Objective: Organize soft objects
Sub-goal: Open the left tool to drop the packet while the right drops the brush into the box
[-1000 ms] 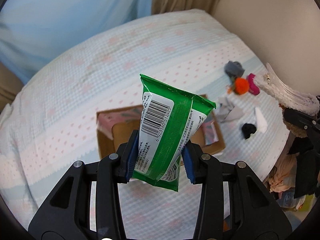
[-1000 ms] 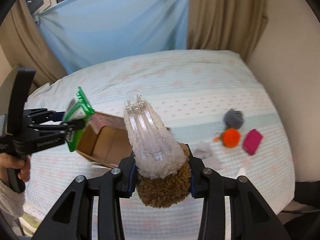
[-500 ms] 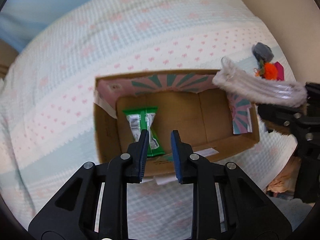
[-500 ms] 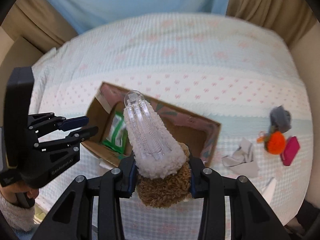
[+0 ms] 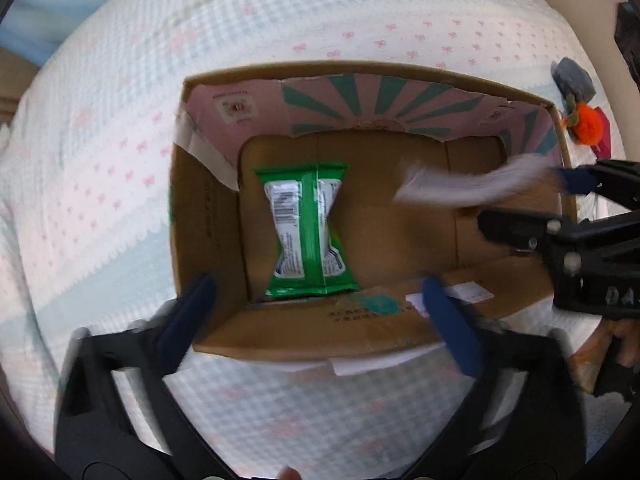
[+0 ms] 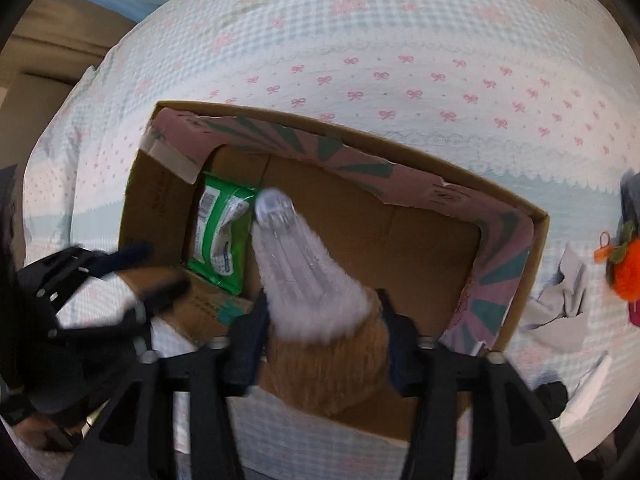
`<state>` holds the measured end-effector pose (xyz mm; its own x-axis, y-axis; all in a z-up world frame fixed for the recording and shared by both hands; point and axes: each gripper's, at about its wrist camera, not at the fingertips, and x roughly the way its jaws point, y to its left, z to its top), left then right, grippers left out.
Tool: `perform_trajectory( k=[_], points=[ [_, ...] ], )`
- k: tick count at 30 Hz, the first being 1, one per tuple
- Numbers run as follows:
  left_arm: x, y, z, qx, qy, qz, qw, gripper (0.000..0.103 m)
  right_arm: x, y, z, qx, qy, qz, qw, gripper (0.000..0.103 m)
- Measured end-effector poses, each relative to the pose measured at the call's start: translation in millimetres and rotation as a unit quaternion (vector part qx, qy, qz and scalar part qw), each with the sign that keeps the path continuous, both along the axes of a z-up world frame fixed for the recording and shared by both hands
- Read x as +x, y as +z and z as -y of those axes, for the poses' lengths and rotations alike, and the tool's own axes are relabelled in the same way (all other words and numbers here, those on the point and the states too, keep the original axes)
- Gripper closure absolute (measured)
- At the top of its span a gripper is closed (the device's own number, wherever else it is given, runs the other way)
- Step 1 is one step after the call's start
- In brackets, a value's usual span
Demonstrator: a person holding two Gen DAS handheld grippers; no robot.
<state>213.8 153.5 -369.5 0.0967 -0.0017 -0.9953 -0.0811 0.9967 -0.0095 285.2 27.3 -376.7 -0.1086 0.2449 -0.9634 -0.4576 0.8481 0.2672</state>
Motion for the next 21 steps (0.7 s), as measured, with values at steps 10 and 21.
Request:
perform_trajectory(
  k=[10, 21],
  points=[
    [-12.2, 13.6, 11.2, 0.003, -0.017, 0.001, 0.9999, 0.0, -8.5, 15.6, 17.1, 0.025, -0.036, 0.033, 0.999, 0.0],
    [-36.1, 68.5, 16.9, 0.015, -0.013, 0.057, 0.9982, 0.0, -34.3, 70.3, 30.0, 0.043, -0.04, 0.093, 0.994, 0.0]
  ],
)
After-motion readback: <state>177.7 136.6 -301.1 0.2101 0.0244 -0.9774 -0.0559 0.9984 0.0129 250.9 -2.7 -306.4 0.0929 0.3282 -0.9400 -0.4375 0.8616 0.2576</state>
